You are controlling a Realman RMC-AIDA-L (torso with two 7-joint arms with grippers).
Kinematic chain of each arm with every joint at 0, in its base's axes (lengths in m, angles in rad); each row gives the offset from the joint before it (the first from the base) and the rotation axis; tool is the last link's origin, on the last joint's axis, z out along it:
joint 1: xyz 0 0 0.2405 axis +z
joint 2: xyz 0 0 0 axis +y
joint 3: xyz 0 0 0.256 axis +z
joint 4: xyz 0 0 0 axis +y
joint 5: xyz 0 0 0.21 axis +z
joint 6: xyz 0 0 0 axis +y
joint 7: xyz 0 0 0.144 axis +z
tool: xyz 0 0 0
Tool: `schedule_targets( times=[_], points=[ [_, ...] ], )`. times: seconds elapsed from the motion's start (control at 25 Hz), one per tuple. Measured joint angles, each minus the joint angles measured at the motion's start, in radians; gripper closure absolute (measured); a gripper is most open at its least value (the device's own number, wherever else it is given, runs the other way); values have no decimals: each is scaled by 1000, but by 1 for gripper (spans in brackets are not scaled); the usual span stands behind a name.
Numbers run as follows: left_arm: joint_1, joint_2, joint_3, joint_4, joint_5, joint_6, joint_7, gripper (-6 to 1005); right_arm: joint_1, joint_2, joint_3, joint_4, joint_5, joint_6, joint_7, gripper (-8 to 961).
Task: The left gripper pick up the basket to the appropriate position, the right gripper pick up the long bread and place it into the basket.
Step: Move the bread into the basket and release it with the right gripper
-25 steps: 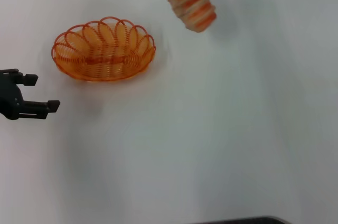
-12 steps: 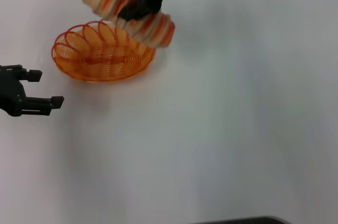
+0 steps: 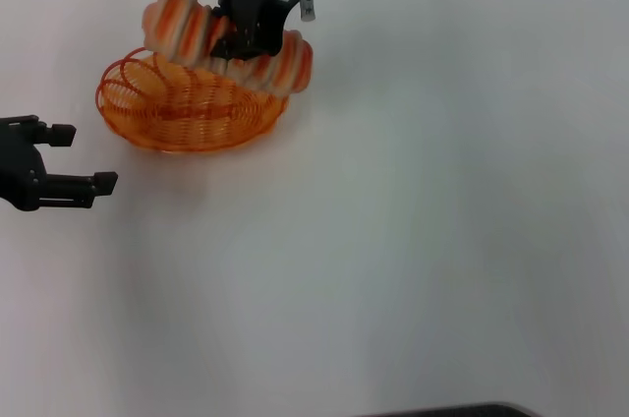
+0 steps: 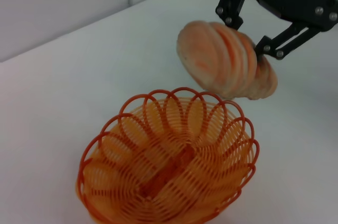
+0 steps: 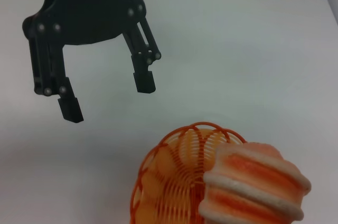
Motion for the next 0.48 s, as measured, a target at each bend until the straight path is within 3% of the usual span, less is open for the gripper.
schedule_targets(
  times=[0.48],
  points=[
    [-3,-1,-20,-13,-1,-6,0,129,-5,4,-106,2,39,89,-13,702]
  ],
)
